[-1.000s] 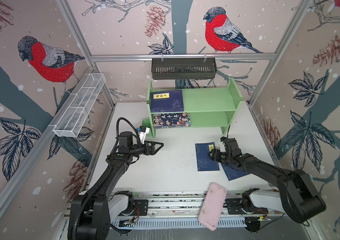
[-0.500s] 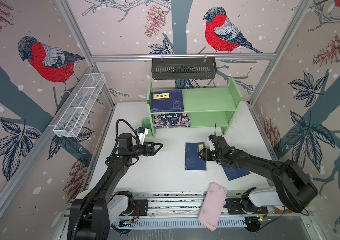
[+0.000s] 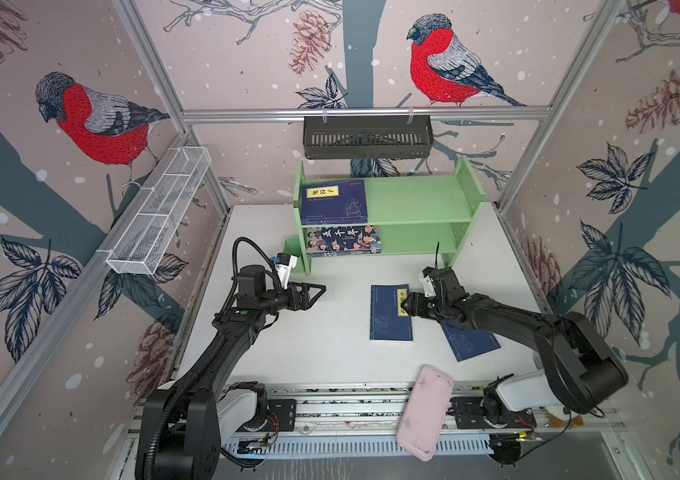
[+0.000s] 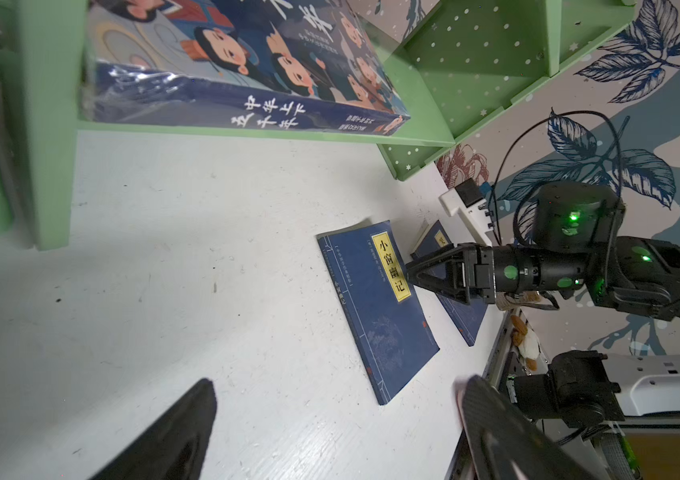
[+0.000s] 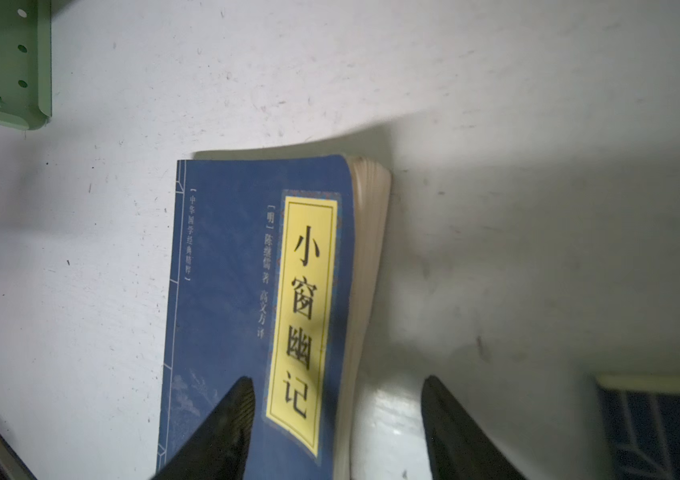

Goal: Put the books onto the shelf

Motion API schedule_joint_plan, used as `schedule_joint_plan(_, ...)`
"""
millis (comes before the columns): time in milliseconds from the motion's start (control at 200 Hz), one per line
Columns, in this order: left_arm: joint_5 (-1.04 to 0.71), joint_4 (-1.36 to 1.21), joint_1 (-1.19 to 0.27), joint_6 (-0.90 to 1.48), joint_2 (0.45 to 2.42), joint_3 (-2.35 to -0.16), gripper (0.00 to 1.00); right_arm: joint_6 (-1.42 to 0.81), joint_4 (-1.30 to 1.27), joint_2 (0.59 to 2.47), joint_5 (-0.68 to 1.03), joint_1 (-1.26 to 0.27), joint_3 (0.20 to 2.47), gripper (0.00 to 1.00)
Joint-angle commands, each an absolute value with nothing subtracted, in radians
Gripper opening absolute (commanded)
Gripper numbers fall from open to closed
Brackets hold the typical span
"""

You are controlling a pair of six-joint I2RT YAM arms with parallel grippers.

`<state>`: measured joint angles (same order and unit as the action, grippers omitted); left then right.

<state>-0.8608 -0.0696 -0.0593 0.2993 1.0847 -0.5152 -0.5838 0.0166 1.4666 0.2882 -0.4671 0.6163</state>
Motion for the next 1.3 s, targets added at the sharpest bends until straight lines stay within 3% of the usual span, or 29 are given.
schedule_joint_plan(0,-0.872,-0.111,-0.058,0.293,1.08,-0.504,0.93,-0.546,-0.017,1.515,0.368,-0.483,0.656,0.63)
schedule_joint_plan(290,-0.833,-0.164,-0.069,0.331,1.138,-0.48,0.91,-0.493,-0.019,1.589,0.455,-0.549,0.735,0.6)
schedule_joint_plan(540,-0.813,-0.173,-0.108,0.386,1.212,-0.471,0.91,-0.515,0.01,1.58,0.395,-0.56,0.678,0.6)
schedule_joint_plan(1295,-0.834,-0.278,-0.159,0.419,1.337,-0.412,0.87,-0.632,-0.228,1.586,0.423,-0.623,0.601,0.44)
